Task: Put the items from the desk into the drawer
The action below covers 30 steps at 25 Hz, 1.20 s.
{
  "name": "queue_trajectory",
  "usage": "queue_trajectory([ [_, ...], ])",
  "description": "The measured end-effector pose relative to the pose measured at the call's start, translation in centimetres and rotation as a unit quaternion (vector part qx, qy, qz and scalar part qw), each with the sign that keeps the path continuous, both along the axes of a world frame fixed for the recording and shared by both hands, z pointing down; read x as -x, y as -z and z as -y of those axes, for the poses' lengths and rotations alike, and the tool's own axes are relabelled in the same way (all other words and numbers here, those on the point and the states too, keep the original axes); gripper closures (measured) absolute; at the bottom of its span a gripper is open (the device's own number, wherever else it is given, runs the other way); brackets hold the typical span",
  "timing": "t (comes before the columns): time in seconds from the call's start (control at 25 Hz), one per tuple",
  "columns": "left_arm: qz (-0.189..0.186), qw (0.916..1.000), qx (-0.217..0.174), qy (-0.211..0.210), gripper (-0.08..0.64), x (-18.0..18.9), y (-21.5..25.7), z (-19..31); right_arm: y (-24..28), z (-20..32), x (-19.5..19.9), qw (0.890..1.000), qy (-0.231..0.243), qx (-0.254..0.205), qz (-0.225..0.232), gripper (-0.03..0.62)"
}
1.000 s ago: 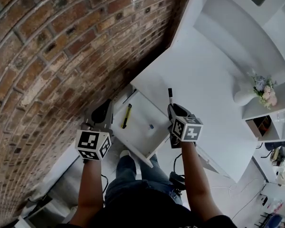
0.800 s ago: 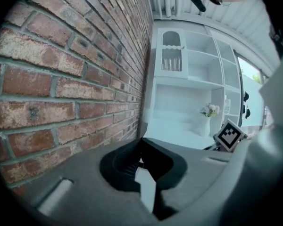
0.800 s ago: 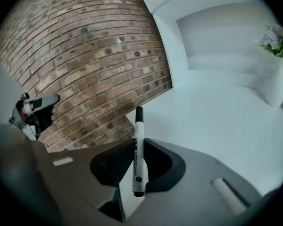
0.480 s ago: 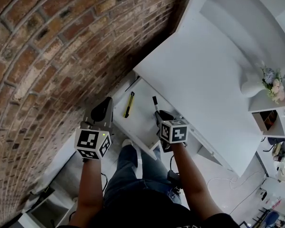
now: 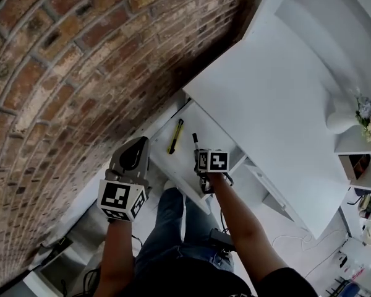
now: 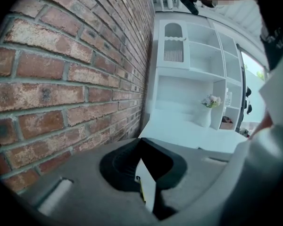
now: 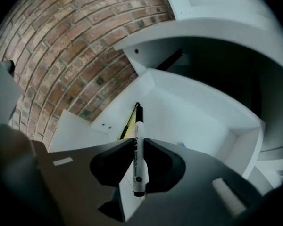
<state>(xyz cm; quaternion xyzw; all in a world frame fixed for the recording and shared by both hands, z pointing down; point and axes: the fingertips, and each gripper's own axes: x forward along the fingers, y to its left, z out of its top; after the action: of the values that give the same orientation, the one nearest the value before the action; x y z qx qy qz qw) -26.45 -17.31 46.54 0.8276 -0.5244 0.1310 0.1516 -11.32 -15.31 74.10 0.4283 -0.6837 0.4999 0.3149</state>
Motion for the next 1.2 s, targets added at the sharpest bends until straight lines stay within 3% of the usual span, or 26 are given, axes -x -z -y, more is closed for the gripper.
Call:
queue_trajectory([
  [0.2, 0.003, 1.0, 0.003, -0.004, 0.558, 0.4, -0.6, -0.2, -4.6, 0.4, 0.9, 0.999, 0.007, 0.037, -0.034, 0.509],
  [0.48, 0.005, 0.9999, 0.015, -0.002, 0.558, 1.8, -2.0, -0.9, -8.4, 0.3, 2.3, 0.995, -0.048, 0.083, -0.017, 0.509],
  [0.64, 0.008, 0.9997, 0.024, 0.004, 0.558, 2.9, -3.0, -1.4, -9.5, 0.0, 2.2, 0.994, -0.053, 0.092, -0.034, 0.508],
  [0.84, 0.0, 0.9997, 0.023, 0.005, 0.558, 3.0, -2.7, -1.5, -8.4, -0.4, 1.9, 0.994, -0.053, 0.094, -0.017, 0.455],
  [1.2, -0.016, 0.9998, -0.01, -0.008, 0.558, 1.9, 1.1, -0.5, -0.9, -1.2, 0.8, 0.998, -0.037, 0.052, -0.014, 0.456],
])
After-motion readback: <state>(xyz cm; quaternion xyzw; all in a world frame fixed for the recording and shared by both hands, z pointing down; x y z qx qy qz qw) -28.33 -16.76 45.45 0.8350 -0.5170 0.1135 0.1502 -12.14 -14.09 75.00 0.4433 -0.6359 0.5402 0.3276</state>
